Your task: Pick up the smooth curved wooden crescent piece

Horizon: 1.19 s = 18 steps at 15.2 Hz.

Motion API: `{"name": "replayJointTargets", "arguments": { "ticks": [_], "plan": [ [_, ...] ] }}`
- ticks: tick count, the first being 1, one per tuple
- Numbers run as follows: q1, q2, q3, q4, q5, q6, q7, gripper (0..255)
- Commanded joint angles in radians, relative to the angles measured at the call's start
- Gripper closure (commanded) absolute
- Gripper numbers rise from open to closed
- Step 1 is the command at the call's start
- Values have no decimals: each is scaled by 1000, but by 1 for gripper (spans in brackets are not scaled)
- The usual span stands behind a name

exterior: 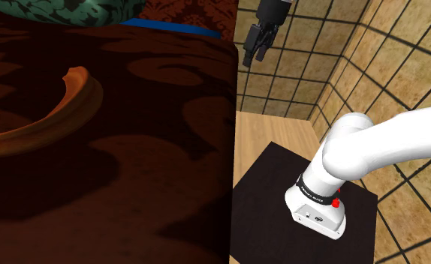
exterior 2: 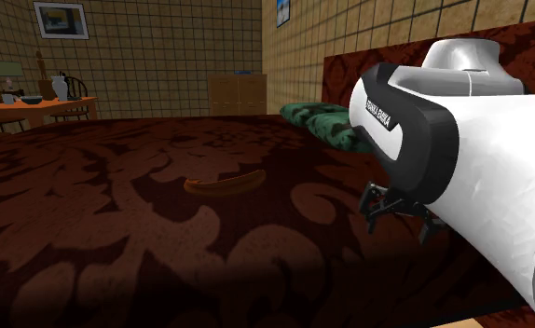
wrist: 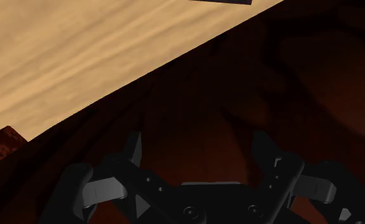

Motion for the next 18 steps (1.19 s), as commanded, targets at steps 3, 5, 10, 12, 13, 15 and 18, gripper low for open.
{"name": "replayJointTargets", "arguments": {
  "ticks": [3, 5, 10, 12, 13, 15, 18],
  "plan": [
    [5, 11, 44, 9, 39, 4, 75, 0],
    [9, 28, 88, 24, 76, 10, 149, 0],
    [13, 94, 197, 86, 159, 35, 333, 0],
    [11, 130, 239, 121, 186, 47, 406, 0],
    [9, 150, 260, 140, 198, 54, 442, 0],
    [5, 192, 303, 182, 219, 68, 515, 0],
    [-6, 265, 367, 256, 239, 89, 626, 0]
  ]
}}
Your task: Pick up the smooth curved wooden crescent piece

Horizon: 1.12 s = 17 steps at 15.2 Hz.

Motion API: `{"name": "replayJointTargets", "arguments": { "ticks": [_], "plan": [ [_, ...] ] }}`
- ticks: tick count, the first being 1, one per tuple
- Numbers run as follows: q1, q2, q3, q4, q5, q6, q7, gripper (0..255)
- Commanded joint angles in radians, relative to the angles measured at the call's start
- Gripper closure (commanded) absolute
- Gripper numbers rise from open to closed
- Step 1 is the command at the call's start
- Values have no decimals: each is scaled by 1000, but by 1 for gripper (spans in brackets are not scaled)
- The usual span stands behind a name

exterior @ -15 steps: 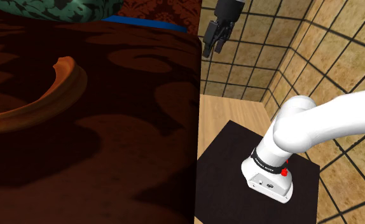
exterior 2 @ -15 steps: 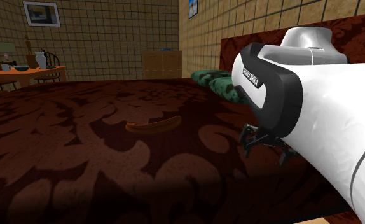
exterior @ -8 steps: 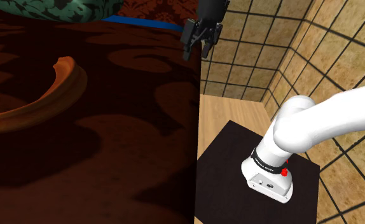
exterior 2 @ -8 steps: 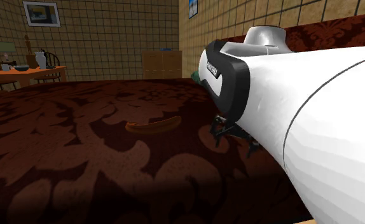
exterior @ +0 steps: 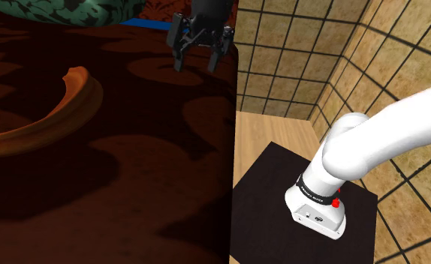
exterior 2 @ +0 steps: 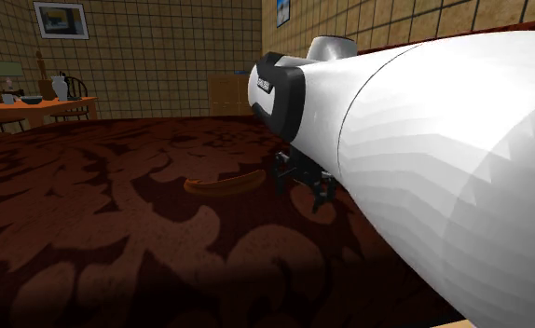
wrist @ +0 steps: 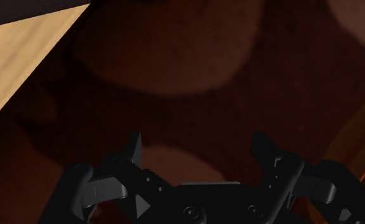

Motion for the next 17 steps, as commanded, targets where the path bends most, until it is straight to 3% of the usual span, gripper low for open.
{"name": "replayJointTargets", "arguments": {
  "ticks": [1, 9, 13, 16, 17],
  "plan": [
    [-8, 50, 42, 54, 10, 12, 78, 0],
    [-46, 311, 222, 324, -42, 63, 398, 0],
    [-43, 487, 314, 503, -144, 72, 582, 0],
    [-6, 634, 364, 654, -254, 59, 719, 0],
    [-5, 626, 359, 633, -247, 74, 714, 0]
  ]
}}
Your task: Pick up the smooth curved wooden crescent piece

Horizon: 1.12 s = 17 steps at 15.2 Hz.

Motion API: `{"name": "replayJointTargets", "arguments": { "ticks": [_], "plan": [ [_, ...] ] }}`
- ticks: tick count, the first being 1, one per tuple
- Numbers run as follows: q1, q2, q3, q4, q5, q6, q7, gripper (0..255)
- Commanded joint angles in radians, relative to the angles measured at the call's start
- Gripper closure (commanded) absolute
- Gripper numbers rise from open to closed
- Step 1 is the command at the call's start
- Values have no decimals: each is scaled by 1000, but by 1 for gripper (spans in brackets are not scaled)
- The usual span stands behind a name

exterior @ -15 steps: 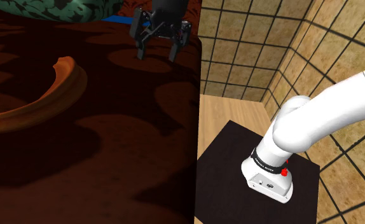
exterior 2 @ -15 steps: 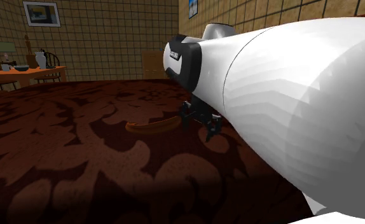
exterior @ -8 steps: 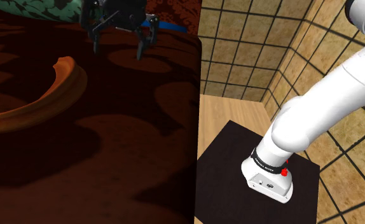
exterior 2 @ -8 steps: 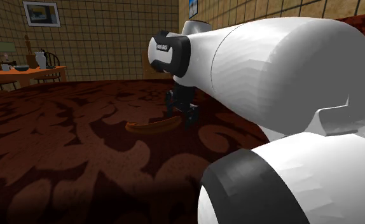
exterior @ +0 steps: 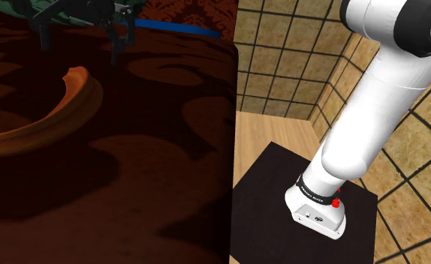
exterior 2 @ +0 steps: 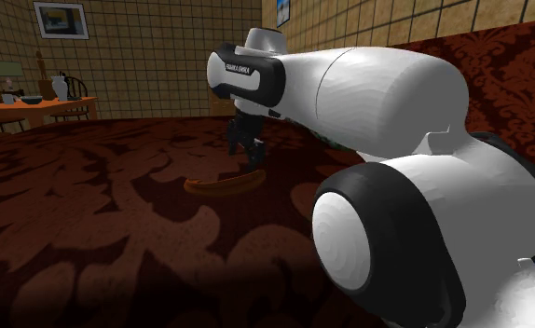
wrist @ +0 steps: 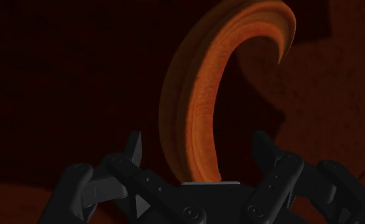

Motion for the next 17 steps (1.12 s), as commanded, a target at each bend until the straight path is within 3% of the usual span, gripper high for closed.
{"name": "replayJointTargets", "arguments": {
  "ticks": [1, 8, 9, 17],
  "plan": [
    [7, 17, 4, -4, -13, 22, 20, 0],
    [-3, -14, -2, -110, 15, 102, -4, 0],
    [-3, -13, -2, -108, 15, 100, -5, 255],
    [-3, -13, -2, -106, 15, 99, -5, 255]
  ]
}}
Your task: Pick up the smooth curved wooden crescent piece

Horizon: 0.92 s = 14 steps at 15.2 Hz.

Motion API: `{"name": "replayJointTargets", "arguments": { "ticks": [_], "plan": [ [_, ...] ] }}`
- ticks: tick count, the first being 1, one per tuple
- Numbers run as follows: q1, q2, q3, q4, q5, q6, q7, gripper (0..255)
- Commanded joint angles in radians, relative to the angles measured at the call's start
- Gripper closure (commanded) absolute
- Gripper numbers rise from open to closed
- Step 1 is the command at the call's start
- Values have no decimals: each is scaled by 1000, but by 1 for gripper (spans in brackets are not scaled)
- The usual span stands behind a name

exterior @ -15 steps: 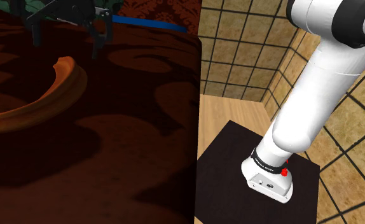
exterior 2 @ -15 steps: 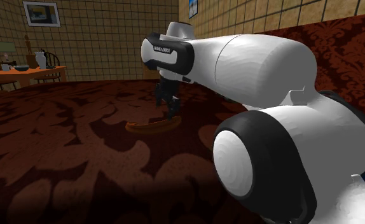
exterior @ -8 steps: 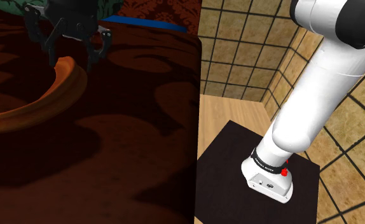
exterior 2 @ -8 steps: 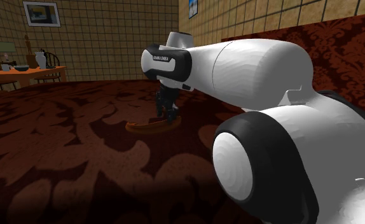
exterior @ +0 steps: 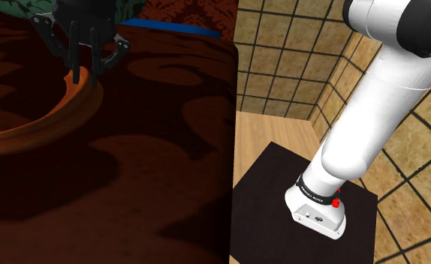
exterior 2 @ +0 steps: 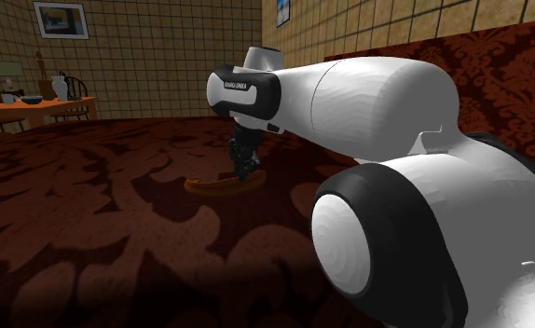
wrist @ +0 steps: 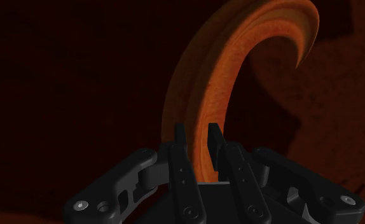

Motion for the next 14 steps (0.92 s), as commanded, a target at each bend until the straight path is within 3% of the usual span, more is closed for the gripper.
{"name": "replayJointTargets", "arguments": {
  "ticks": [1, 14],
  "plan": [
    [1, 1, 1, -3, -1, 3, 1, 255],
    [38, 95, 19, 271, -82, -194, 65, 255]
  ]
}}
